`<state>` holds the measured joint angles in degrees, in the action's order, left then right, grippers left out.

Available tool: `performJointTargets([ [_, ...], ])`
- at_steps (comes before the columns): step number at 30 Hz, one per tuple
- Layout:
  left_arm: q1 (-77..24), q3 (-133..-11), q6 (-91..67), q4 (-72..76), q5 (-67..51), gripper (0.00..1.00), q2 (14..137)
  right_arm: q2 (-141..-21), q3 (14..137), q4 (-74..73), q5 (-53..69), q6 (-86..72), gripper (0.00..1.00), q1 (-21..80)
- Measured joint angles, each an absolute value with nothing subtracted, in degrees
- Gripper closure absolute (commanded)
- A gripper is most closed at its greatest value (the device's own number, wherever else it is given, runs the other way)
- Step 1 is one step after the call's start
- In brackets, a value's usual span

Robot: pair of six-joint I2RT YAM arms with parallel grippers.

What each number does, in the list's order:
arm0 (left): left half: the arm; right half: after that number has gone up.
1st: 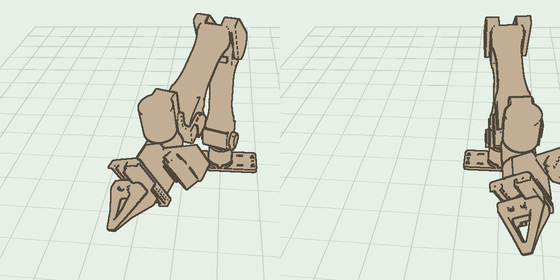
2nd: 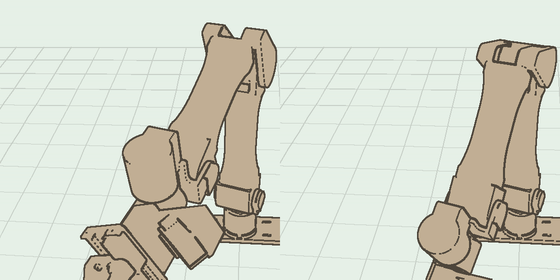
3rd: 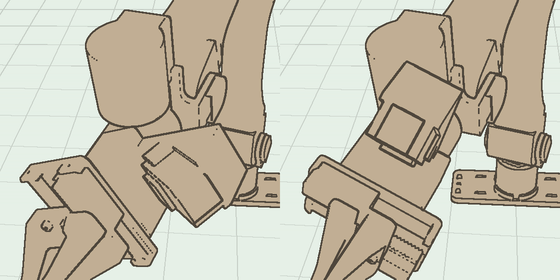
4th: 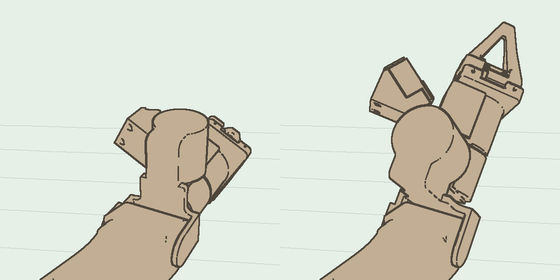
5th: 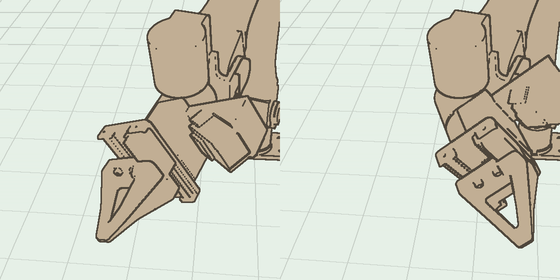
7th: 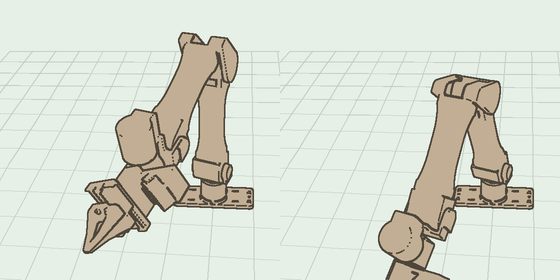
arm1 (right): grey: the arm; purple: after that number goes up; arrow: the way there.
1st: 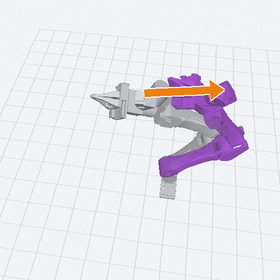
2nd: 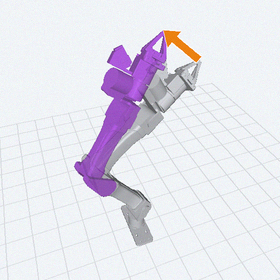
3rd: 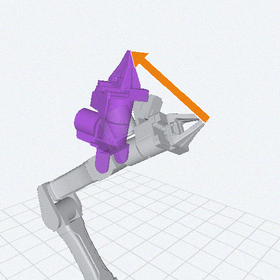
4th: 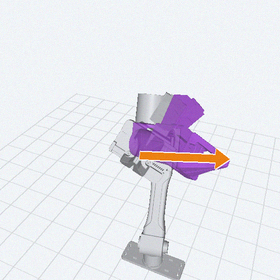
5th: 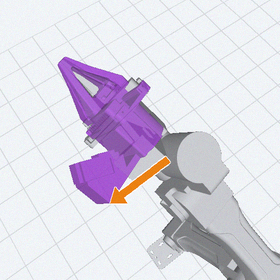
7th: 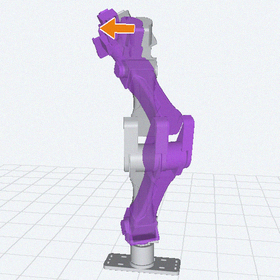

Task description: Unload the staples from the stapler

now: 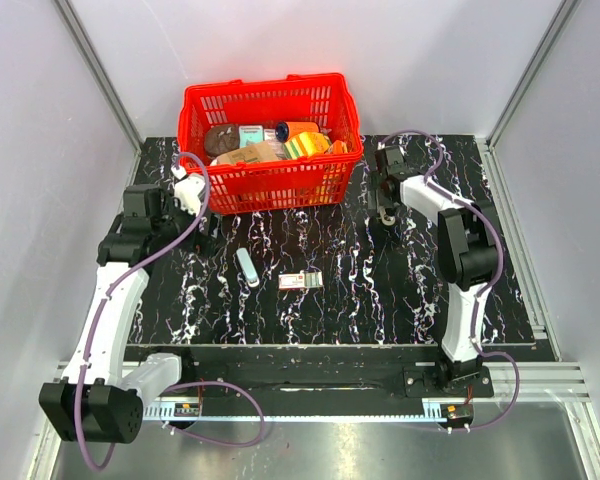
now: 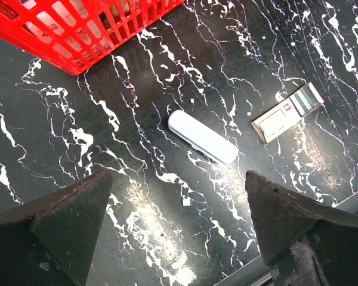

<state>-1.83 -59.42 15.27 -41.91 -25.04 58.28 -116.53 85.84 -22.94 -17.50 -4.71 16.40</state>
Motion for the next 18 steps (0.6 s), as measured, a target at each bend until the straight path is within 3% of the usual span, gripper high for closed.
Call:
performJointTargets([
  [11,-1.83,-58.37,16.97,-41.06,-25.12,0.01,59.31,-121.49,90.89,-21.54,-14.09,-3.73,0.35,14.98],
  [15,-1.83,-56.64,17.41,-40.07,-25.15,0.01,59.31,-122.13,91.29,-21.28,-13.87,-3.77,0.51,14.98],
  [18,-1.83,-56.23,17.63,-39.92,-25.15,0.01,59.35,-122.17,91.29,-21.28,-14.11,-4.38,0.56,14.98],
])
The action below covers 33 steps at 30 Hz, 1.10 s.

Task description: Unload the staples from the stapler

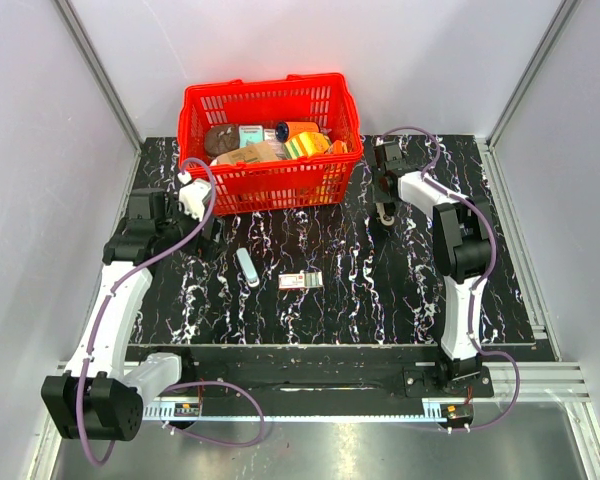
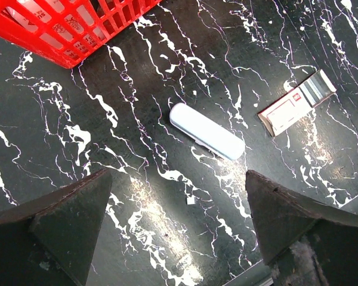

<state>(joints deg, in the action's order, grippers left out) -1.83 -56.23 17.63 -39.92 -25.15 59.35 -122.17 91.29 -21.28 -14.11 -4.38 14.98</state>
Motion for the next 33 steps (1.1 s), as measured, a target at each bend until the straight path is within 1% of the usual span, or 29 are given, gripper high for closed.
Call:
performJointTargets([
  [2,-1.80,-56.21,17.63,-39.81,-25.12,0.01,59.37,-122.17,91.26,-21.28,-14.37,-5.10,0.59,14.98],
  [4,-1.83,-56.21,17.65,-39.64,-25.15,0.01,59.37,-122.17,91.13,-21.28,-14.33,-6.00,0.68,14.98],
  [6,-1.83,-56.21,17.82,-39.53,-25.21,0.01,59.37,-122.17,91.05,-21.30,-14.31,-7.16,0.81,14.98],
  [8,-2.00,-56.21,18.11,-39.57,-25.26,0.01,59.35,-122.13,90.89,-21.30,-14.31,-8.49,0.87,14.98],
  [12,-3.03,-56.21,18.46,-40.45,-25.28,0.01,59.33,-120.16,87.48,-20.36,-12.86,-11.88,0.87,14.98],
  [17,-5.89,-56.21,18.74,-41.36,-25.15,0.01,58.54,-111.44,76.40,-19.57,-10.28,-17.28,0.90,15.92],
  [21,-8.12,-56.21,19.14,-42.13,-24.99,0.01,57.47,-105.08,68.27,-19.92,-10.63,-20.82,0.92,20.40],
  [25,-9.19,-56.21,19.27,-42.78,-24.95,0.01,57.36,-100.90,63.24,-20.38,-10.98,-24.40,0.92,27.81],
  [26,-9.37,-56.21,19.27,-42.89,-24.95,0.01,57.36,-100.01,62.13,-20.29,-10.98,-25.50,0.91,29.50],
  [30,-9.87,-56.03,19.33,-43.03,-24.95,0.01,57.01,-97.45,58.98,-19.79,-11.05,-29.17,0.80,33.34],
  [32,-9.98,-55.66,19.42,-43.00,-24.93,0.01,56.40,-97.36,58.85,-19.75,-11.38,-30.35,0.69,33.85],
  [33,-9.98,-55.48,19.53,-43.13,-24.86,0.01,56.01,-97.36,58.85,-19.77,-11.51,-30.89,0.66,33.93],
])
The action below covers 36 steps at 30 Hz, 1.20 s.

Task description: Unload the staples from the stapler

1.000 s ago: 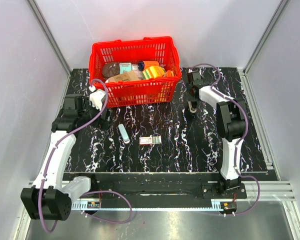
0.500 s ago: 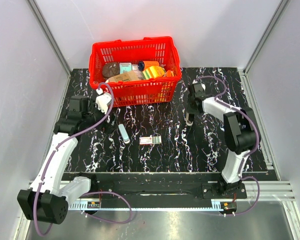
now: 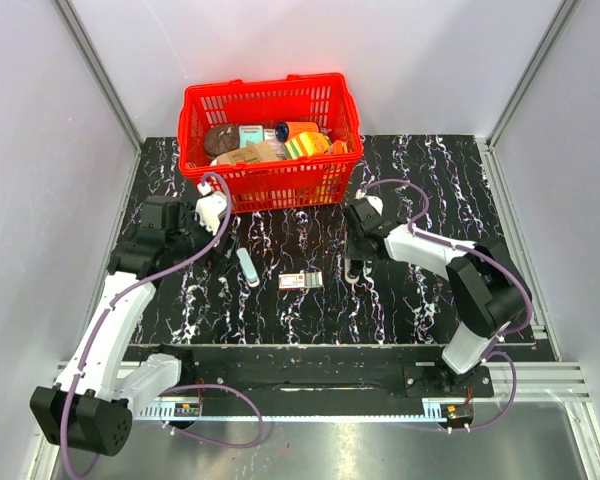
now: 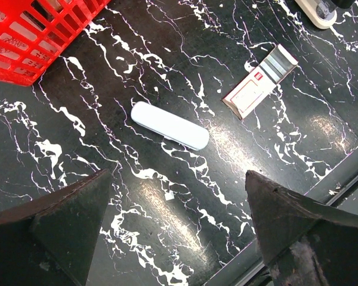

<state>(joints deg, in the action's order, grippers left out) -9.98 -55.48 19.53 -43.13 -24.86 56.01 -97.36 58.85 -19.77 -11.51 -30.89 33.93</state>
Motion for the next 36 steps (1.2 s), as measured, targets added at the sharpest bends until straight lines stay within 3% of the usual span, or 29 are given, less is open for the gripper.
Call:
performJointTargets([
  [3,-10.04,-54.94,19.75,-43.18,-24.71,0.01,54.83,-97.49,59.00,-19.90,-12.62,-31.79,0.57,34.52],
  [10,-10.09,-54.59,20.18,-43.20,-24.32,0.01,53.45,-101.06,61.91,-22.81,-13.06,-32.23,0.59,37.15],
  [12,-10.07,-54.43,20.21,-43.22,-24.21,0.01,53.19,-101.36,62.37,-23.35,-13.30,-32.25,0.63,37.47],
  [16,-10.13,-54.22,20.53,-43.46,-24.18,0.01,53.25,-101.38,62.63,-24.27,-14.17,-32.25,0.88,38.06],
  [18,-10.31,-54.15,20.51,-43.40,-24.18,0.01,53.28,-101.38,62.67,-24.49,-14.44,-32.29,0.93,38.46],
  [26,-16.51,-49.98,17.28,-38.13,-24.93,0.01,53.19,-96.03,61.80,-24.62,-14.26,-35.11,0.98,40.56],
  [32,-26.04,-48.97,14.39,-31.77,-25.06,0.01,55.86,-81.91,54.83,-14.57,-14.35,-42.02,1.00,43.07],
  [36,-29.19,-46.46,11.64,-25.61,-26.59,0.01,59.53,-78.89,50.72,-7.49,-14.39,-46.63,1.00,44.34],
])
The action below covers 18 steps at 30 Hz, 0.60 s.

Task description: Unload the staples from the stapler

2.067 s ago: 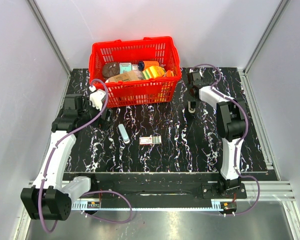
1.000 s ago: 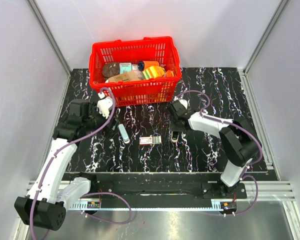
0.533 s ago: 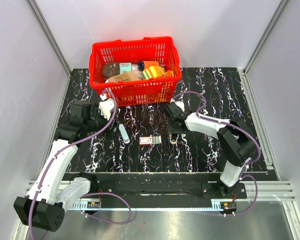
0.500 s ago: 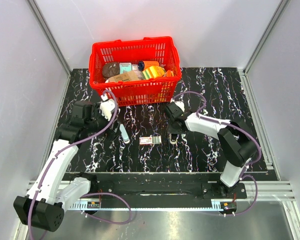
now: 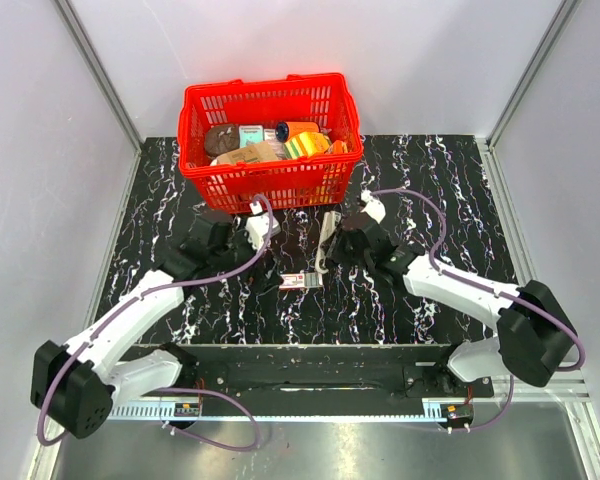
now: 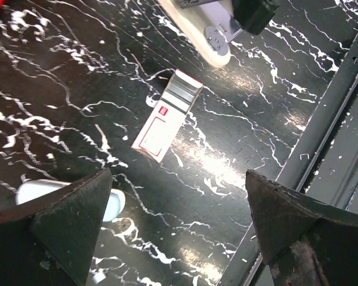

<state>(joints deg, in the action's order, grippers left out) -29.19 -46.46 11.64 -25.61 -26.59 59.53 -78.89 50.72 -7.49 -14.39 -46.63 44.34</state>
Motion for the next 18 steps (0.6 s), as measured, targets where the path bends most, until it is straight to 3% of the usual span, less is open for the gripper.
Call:
performJointTargets([
  [18,-33.17,-46.41,8.95,-14.70,-32.10,0.02,76.71,-78.70,43.86,9.96,-13.45,-57.56,1.00,48.29],
])
